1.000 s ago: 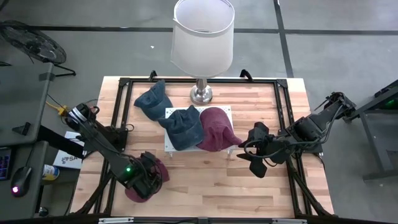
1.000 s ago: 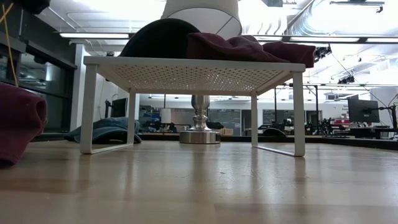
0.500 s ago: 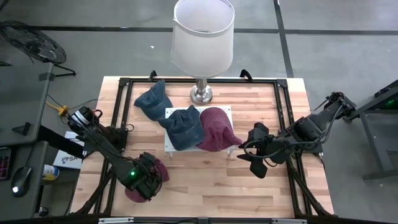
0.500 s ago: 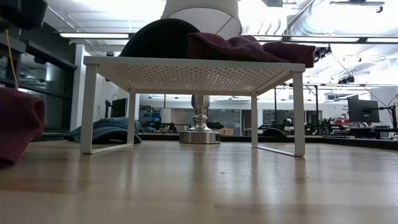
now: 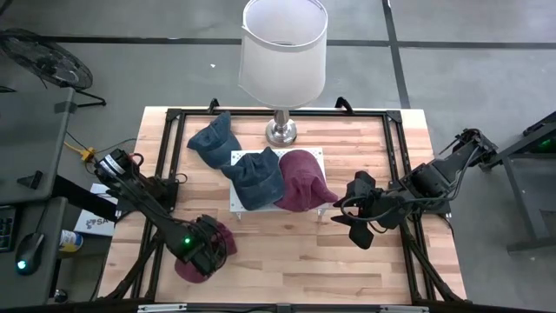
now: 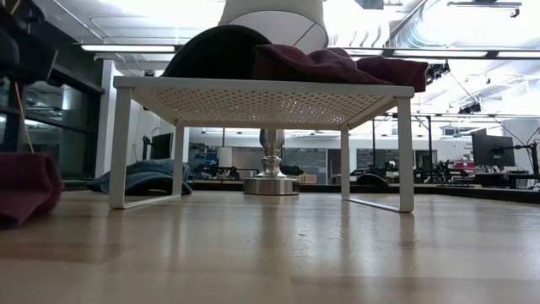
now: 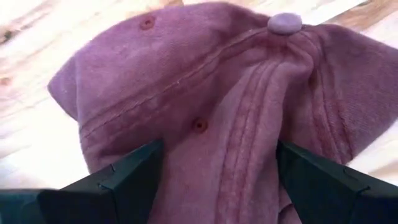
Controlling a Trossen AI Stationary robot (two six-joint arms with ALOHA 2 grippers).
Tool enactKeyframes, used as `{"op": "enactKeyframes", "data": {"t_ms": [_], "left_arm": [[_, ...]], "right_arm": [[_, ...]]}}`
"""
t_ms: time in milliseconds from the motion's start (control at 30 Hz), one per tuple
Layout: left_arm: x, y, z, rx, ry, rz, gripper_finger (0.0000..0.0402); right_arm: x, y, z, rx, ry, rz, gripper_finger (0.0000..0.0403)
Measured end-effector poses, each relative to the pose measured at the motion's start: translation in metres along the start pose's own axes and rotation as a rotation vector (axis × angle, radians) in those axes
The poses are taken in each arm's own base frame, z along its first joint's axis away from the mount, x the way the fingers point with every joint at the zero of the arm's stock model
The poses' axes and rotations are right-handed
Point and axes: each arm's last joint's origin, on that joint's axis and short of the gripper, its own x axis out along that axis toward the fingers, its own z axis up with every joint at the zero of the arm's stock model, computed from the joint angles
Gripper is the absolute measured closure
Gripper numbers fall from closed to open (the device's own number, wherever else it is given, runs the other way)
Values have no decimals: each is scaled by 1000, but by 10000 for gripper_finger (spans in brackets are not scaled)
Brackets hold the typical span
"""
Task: Pick & Place hat
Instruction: Stack the red cap on top of the other red cap on the shelf
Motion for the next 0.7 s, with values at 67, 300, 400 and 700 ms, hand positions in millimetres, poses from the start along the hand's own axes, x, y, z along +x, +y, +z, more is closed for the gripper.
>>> {"op": "enactKeyframes", "data": {"t_ms": [67, 300, 400, 700], "left_arm": [[5, 2, 0, -3, 14, -1, 97], [19, 9, -2, -56, 72, -1, 105], [20, 9, -3, -58, 85, -12, 128], [20, 8, -4, -88, 113, -13, 230]], "right_arm": [[0, 0, 0, 0, 0, 0, 224], [0, 0, 0, 1, 0, 0, 224], [0, 0, 0, 1, 0, 0, 224], [0, 0, 0, 0, 0, 0, 224]]}}
